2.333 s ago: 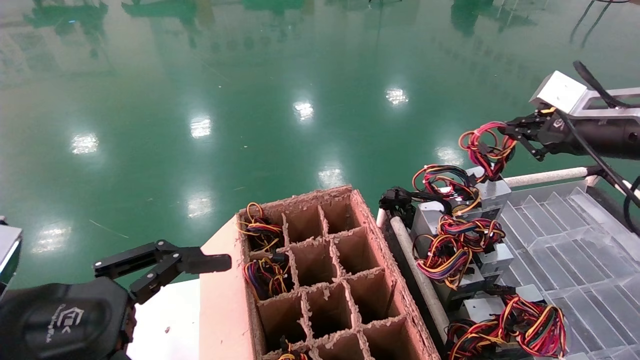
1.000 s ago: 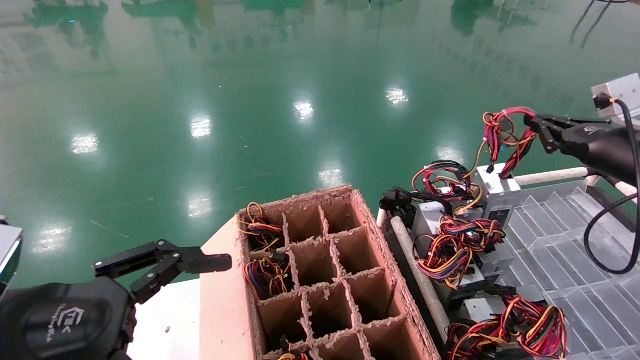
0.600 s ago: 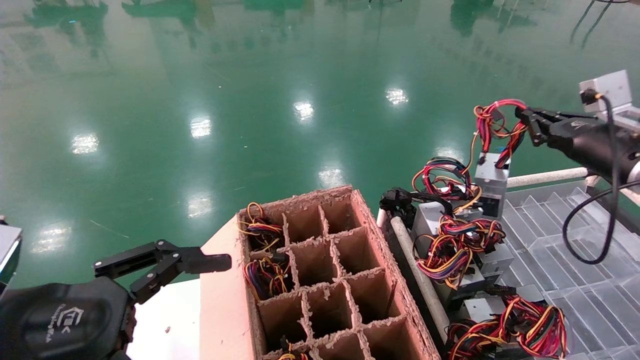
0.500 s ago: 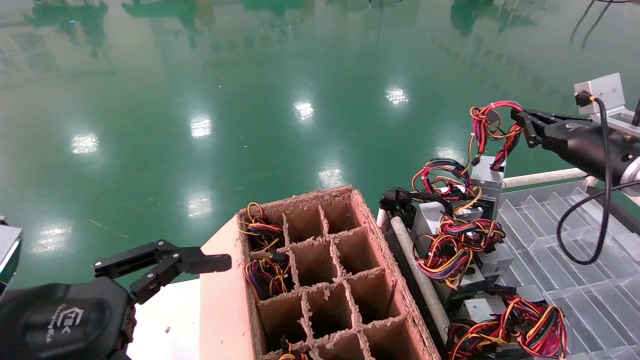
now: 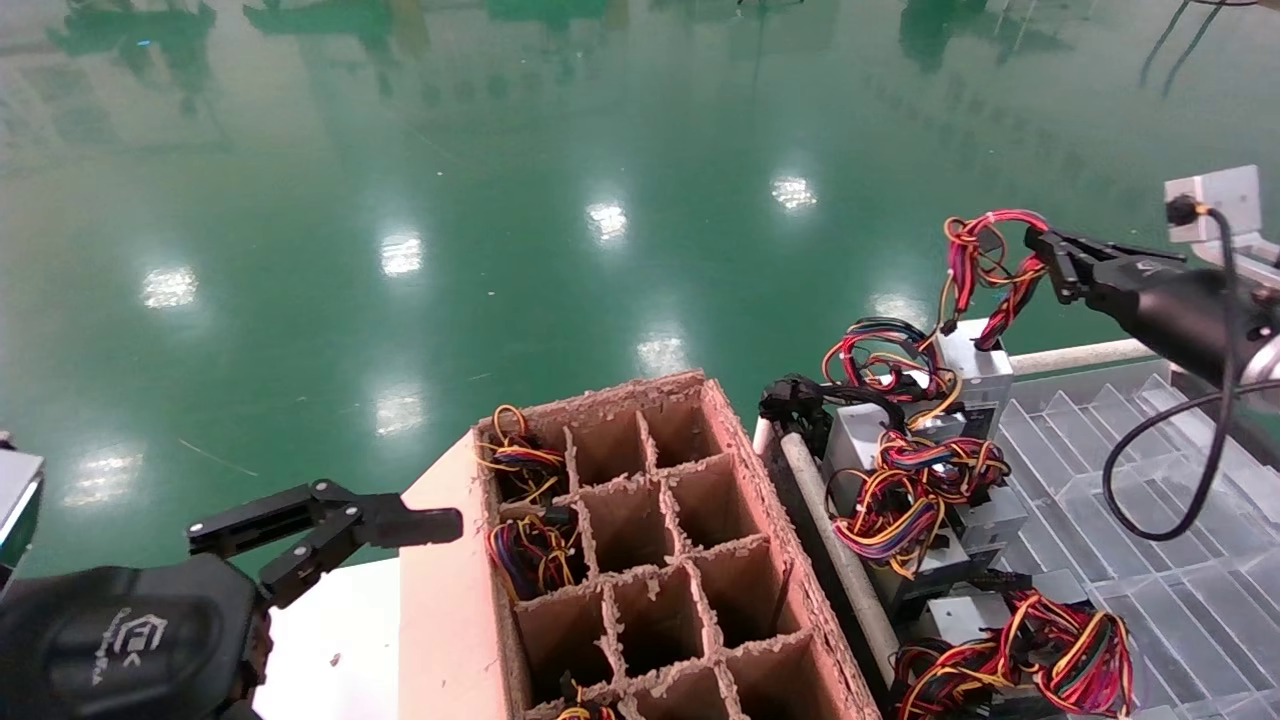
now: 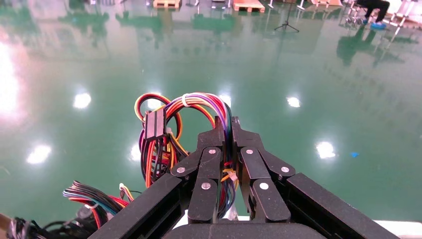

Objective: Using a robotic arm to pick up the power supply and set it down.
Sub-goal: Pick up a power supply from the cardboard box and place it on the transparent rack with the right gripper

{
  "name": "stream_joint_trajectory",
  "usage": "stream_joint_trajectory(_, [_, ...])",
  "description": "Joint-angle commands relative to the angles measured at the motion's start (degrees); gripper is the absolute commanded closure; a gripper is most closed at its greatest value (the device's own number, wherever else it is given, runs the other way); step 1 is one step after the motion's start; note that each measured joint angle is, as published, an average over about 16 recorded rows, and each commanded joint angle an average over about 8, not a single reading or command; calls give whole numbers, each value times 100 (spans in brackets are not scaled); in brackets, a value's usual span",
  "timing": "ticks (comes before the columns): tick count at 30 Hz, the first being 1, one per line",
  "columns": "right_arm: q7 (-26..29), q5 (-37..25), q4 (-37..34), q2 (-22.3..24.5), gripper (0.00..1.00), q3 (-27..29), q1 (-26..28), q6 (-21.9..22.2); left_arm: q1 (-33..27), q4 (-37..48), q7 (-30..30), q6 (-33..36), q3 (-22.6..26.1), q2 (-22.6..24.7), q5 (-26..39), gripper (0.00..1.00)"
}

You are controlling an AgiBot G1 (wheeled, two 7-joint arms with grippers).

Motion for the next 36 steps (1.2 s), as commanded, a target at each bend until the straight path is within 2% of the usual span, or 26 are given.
stream_joint_trajectory(1, [48,95,-21,38,100,66,-57,-41,0,0,0,0,1,0,0,0])
stream_joint_trajectory(11, [74,710,6,-39,100,493,-402,-88,-1,0,2,-2,4,-2,-3,0])
stream_joint_trajectory(23, [-69,1033,45,-152,100,717,-704,-85,-2,0,4,-3,7,-3,-5,0])
stream_joint_trajectory(36, [-193,1509,19,-9,100,1047,-1218,-406,-3,0,6,-5,11,-5,-8,0])
